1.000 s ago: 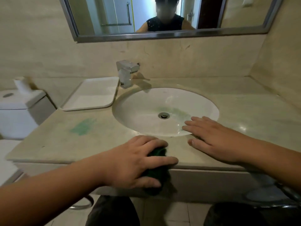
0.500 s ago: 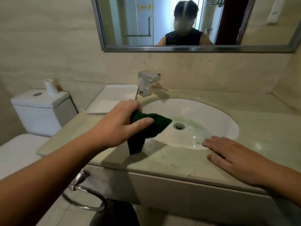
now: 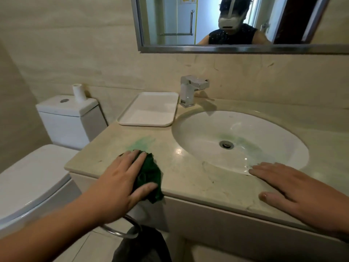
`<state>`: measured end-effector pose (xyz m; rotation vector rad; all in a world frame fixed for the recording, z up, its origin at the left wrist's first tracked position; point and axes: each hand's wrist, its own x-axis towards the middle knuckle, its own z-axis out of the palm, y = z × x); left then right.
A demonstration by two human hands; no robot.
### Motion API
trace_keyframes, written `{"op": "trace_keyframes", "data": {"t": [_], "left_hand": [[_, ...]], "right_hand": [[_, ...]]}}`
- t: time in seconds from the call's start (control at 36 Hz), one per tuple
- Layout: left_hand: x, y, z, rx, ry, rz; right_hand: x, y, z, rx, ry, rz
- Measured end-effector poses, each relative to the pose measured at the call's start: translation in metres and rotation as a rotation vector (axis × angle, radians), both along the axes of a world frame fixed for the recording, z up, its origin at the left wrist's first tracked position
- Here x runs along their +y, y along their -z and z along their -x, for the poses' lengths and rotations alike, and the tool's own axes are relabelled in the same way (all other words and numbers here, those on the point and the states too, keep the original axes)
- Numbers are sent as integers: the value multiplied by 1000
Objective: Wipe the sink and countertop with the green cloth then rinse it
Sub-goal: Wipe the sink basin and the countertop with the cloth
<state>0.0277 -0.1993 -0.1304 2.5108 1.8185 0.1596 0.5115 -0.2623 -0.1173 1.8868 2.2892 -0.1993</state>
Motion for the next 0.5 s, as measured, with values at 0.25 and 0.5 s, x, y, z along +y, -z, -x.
{"op": "trace_keyframes", "data": {"t": [0.25, 0.5], "left_hand": [[-1, -15, -78, 141, 269, 132], [58, -13, -187, 6, 339, 5]], "right_hand": [[47, -11, 43, 103, -91, 72], [49, -11, 46, 95, -75, 94]]}}
